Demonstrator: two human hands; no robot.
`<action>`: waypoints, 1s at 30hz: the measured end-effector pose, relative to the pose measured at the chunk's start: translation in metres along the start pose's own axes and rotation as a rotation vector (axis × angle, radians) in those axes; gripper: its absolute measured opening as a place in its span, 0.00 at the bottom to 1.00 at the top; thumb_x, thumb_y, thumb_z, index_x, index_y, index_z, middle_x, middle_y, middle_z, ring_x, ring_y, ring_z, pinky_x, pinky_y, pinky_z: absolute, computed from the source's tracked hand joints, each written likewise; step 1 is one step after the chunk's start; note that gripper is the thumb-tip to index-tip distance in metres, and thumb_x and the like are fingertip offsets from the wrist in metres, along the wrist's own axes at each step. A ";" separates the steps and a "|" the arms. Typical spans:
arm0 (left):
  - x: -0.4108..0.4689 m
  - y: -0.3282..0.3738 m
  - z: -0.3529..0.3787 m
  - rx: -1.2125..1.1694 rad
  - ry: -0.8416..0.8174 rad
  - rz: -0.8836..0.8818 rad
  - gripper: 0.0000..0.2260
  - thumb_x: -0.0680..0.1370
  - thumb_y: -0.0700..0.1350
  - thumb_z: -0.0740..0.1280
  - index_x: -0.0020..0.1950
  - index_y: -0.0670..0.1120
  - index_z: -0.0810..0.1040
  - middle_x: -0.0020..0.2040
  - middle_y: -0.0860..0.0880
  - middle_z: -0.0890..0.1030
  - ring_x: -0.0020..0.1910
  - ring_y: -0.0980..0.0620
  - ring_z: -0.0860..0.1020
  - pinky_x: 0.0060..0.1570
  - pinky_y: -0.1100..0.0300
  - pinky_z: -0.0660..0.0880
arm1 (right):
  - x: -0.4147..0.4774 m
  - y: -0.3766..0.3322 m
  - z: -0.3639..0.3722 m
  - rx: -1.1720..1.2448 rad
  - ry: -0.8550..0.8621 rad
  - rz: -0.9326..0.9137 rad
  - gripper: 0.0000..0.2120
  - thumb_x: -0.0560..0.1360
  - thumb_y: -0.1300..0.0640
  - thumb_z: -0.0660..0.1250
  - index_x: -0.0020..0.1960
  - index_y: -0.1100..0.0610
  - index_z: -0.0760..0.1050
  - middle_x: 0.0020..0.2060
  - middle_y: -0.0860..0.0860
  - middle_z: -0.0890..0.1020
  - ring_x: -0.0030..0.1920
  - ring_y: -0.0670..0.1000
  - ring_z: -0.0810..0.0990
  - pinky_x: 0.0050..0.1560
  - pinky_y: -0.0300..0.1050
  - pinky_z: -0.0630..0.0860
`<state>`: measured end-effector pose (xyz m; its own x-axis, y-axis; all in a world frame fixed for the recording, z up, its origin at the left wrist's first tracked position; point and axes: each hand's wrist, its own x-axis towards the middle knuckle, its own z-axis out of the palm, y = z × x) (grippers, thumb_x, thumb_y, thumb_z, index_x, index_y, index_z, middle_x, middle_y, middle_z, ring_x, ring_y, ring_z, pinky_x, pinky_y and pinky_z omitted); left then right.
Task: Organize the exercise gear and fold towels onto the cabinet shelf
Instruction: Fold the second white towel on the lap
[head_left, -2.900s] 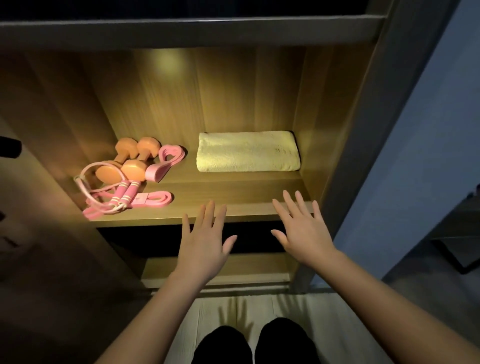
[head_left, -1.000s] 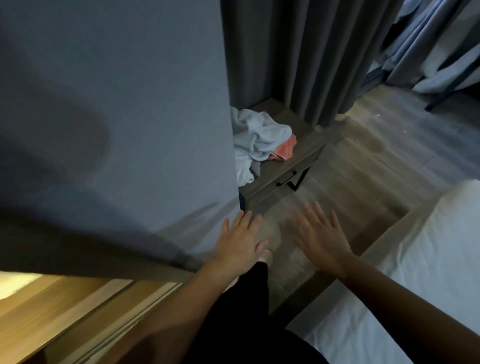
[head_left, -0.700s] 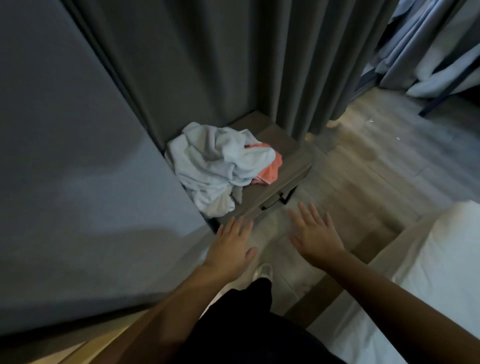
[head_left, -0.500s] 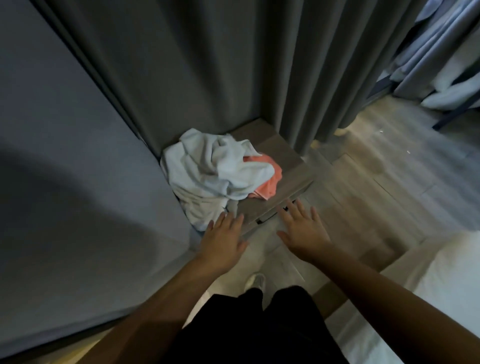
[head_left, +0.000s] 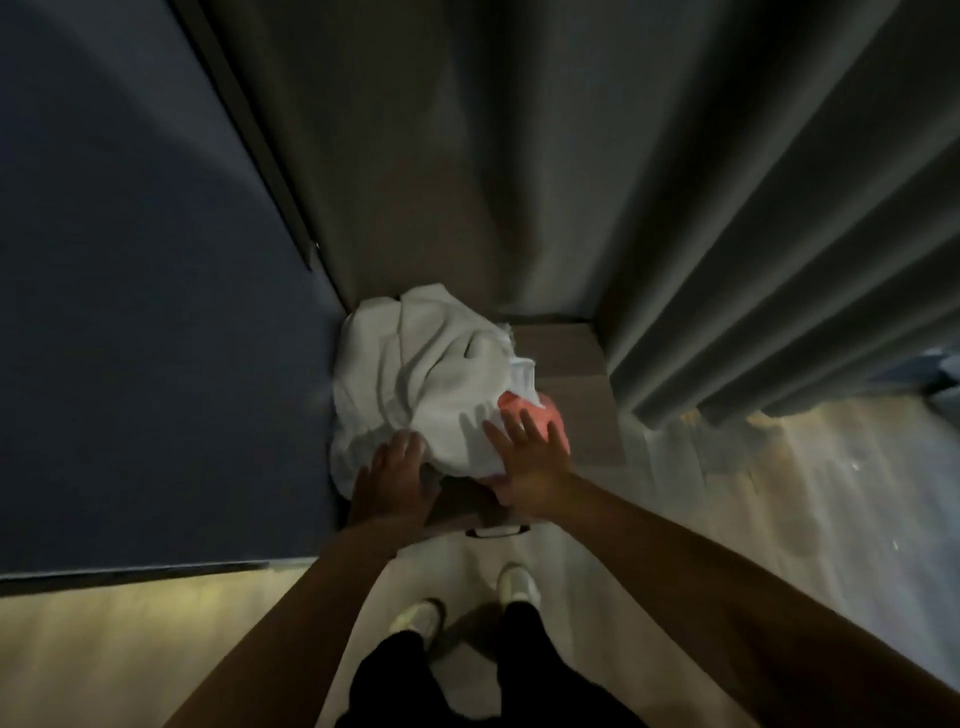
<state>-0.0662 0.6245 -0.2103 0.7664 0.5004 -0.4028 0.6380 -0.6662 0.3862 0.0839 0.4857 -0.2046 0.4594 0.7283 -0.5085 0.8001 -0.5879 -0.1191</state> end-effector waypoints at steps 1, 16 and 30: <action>0.006 0.003 0.002 -0.048 0.045 -0.039 0.32 0.80 0.58 0.61 0.79 0.47 0.54 0.79 0.47 0.56 0.75 0.46 0.58 0.71 0.47 0.62 | 0.010 0.006 -0.004 -0.014 -0.039 -0.028 0.37 0.79 0.41 0.58 0.79 0.46 0.39 0.79 0.52 0.42 0.78 0.56 0.40 0.74 0.62 0.40; 0.115 -0.037 0.063 -0.492 0.341 -0.228 0.29 0.70 0.49 0.77 0.68 0.44 0.72 0.62 0.41 0.77 0.61 0.41 0.76 0.52 0.58 0.73 | 0.157 0.001 -0.025 0.155 0.001 -0.271 0.43 0.76 0.58 0.68 0.79 0.44 0.43 0.76 0.60 0.55 0.73 0.61 0.63 0.71 0.51 0.64; 0.055 0.044 -0.173 -0.612 0.770 0.158 0.14 0.71 0.37 0.73 0.53 0.50 0.77 0.50 0.51 0.77 0.49 0.51 0.77 0.45 0.68 0.67 | 0.057 -0.012 -0.183 0.782 0.604 -0.418 0.11 0.74 0.66 0.68 0.55 0.57 0.79 0.47 0.48 0.82 0.49 0.49 0.80 0.45 0.29 0.71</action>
<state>0.0166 0.7181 -0.0723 0.5473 0.7974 0.2542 0.2877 -0.4645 0.8376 0.1710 0.5993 -0.0758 0.4924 0.8516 0.1799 0.5675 -0.1574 -0.8082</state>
